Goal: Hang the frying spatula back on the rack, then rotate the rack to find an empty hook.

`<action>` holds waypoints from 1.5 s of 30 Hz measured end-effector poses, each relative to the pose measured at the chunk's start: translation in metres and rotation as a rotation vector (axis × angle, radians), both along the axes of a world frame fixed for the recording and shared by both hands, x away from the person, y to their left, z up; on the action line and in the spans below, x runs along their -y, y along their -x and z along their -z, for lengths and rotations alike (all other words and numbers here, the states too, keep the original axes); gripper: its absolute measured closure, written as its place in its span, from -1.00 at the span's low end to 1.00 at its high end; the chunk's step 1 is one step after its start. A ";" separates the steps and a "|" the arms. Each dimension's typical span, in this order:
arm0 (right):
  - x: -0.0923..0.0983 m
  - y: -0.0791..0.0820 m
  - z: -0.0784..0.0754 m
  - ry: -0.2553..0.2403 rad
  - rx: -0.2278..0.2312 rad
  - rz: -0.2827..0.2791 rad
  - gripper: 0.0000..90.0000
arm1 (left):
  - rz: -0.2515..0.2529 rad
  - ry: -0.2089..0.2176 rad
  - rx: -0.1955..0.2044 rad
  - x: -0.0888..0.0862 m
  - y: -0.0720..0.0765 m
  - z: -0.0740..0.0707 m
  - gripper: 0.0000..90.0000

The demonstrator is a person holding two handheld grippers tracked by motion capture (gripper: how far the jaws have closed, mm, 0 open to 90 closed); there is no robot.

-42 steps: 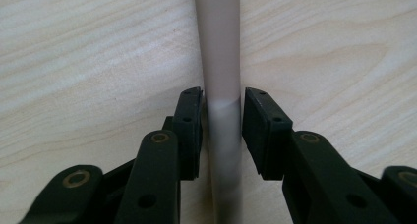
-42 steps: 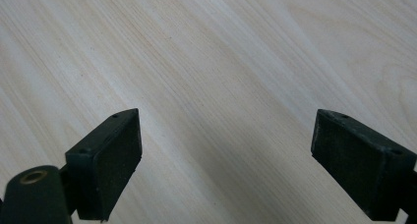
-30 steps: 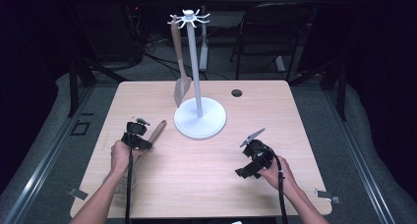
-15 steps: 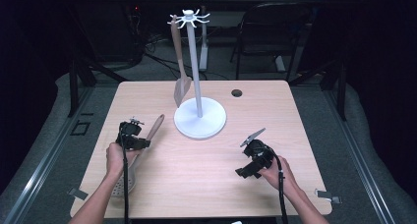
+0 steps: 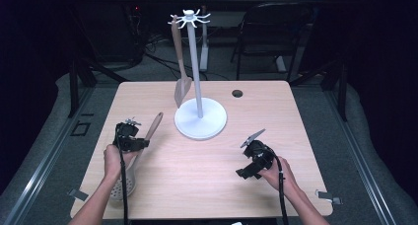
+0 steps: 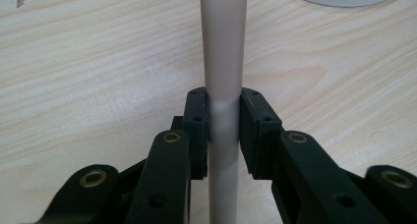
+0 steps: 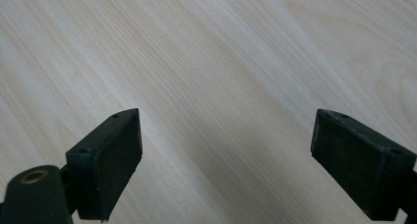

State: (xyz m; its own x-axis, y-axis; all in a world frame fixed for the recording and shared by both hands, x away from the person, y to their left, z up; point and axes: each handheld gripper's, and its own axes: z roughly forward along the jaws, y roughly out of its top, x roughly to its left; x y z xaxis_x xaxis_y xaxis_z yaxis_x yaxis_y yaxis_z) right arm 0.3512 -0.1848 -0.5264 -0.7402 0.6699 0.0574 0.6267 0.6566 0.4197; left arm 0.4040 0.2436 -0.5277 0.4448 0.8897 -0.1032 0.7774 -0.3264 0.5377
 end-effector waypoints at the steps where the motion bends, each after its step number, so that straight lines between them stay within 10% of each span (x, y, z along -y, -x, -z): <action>1: 0.000 0.000 0.000 -0.008 -0.005 0.000 -0.74 | 0.000 -0.001 0.004 0.000 0.000 0.000 0.67; 45: -0.002 0.001 -0.001 -0.006 0.008 -0.002 -0.73 | -0.006 0.067 0.191 -0.005 0.020 -0.035 0.67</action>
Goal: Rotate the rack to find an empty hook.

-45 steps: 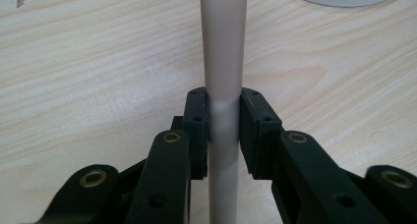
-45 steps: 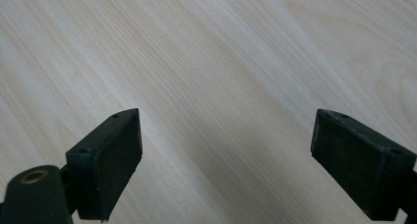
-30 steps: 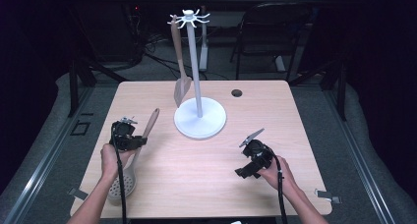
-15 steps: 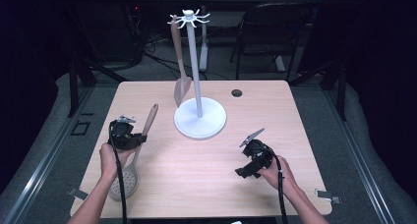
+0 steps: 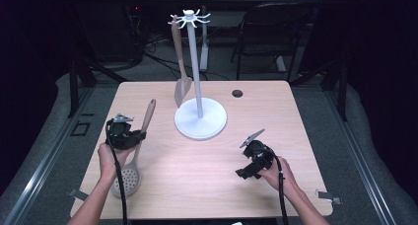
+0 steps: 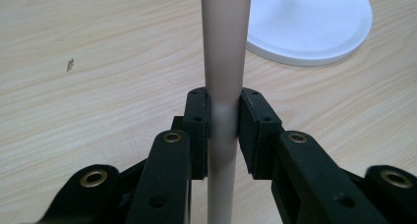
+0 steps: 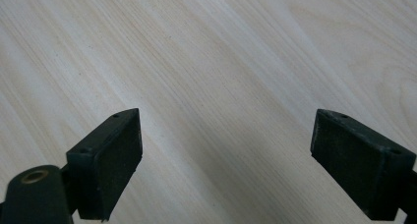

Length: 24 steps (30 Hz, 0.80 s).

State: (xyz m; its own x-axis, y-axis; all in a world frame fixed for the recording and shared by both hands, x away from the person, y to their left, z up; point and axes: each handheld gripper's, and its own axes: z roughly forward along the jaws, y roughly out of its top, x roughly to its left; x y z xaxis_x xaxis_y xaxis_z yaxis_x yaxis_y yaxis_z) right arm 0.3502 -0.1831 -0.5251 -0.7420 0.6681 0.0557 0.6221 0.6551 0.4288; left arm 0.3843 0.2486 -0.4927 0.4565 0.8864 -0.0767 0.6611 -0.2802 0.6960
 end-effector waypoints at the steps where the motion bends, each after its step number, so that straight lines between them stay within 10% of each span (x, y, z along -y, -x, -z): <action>1: 0.000 0.000 0.000 -0.001 0.001 0.001 -0.73 | -0.005 0.004 0.009 0.001 0.001 -0.001 0.67; 24: 0.001 -0.001 0.001 0.000 -0.006 0.001 -0.73 | -0.001 0.042 0.148 0.001 0.014 -0.028 0.67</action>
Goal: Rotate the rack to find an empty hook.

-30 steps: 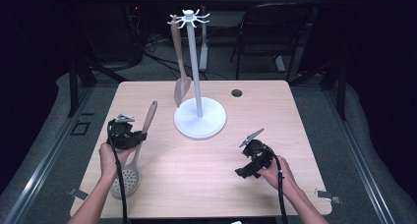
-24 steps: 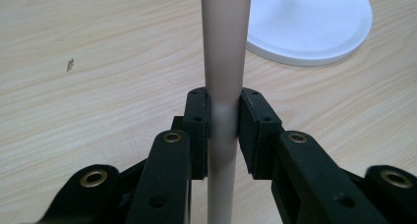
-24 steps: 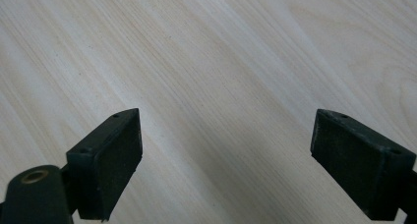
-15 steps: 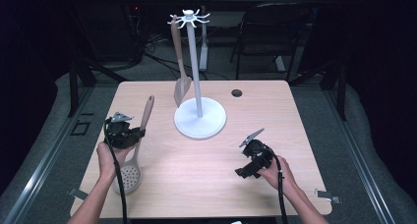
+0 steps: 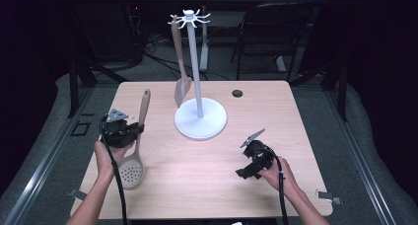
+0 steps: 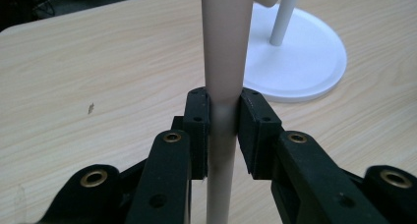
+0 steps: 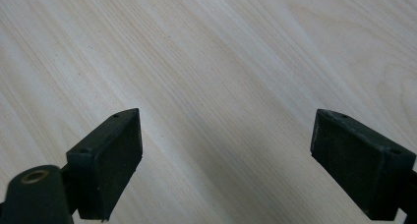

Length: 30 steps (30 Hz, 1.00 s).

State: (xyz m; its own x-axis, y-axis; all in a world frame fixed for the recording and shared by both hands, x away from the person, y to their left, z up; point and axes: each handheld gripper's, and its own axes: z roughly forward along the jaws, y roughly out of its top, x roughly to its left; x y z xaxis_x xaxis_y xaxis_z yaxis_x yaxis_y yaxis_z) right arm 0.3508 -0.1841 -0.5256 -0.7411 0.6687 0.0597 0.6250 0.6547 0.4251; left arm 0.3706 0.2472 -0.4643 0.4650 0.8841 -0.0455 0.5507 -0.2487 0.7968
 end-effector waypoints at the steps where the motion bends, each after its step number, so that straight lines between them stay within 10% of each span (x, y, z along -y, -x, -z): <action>1: 0.000 0.000 0.000 0.009 0.000 -0.003 -0.73 | 0.002 0.006 0.007 0.000 0.000 -0.001 0.67; 14: 0.001 0.000 0.000 -0.002 -0.001 0.007 -0.73 | -0.018 0.048 0.139 0.001 0.013 -0.020 0.67; 30: 0.004 -0.001 0.000 0.001 -0.002 0.013 -0.73 | 0.018 0.093 0.204 0.009 0.014 -0.039 0.67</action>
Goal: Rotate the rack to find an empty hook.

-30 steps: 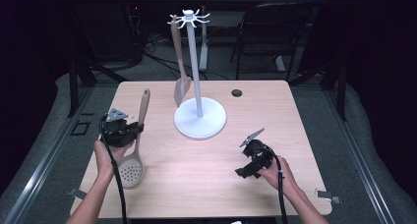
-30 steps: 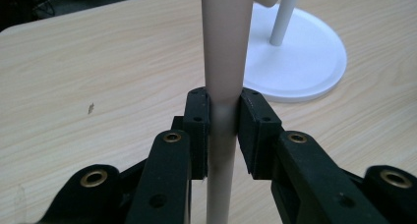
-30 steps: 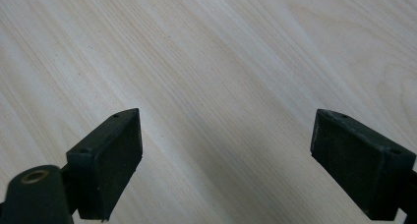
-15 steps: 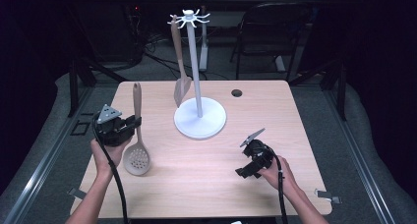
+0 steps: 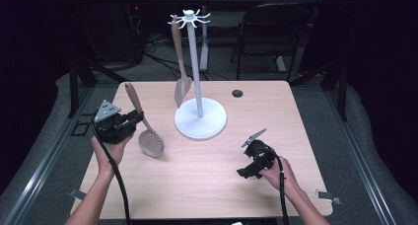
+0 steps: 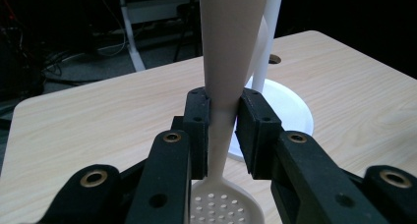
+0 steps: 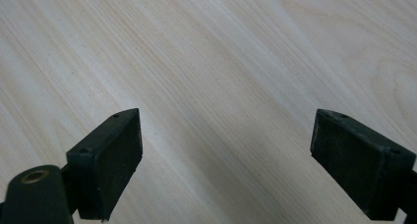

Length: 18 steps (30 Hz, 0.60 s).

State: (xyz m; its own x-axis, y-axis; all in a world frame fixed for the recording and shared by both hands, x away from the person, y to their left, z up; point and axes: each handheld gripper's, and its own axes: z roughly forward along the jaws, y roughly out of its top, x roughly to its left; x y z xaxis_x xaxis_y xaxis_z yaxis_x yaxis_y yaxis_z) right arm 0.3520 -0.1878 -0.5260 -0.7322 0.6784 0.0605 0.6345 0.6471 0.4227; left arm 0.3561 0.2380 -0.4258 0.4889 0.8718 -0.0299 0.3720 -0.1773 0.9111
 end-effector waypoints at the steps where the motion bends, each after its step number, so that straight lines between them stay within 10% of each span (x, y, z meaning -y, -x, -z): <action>1: 0.000 0.000 0.000 -0.002 0.000 0.002 -0.73 | 0.004 -0.004 0.003 0.001 0.000 -0.001 0.67; 18: -0.001 0.001 -0.001 -0.009 0.003 0.001 -0.73 | 0.048 -0.034 0.009 0.021 -0.016 -0.026 0.67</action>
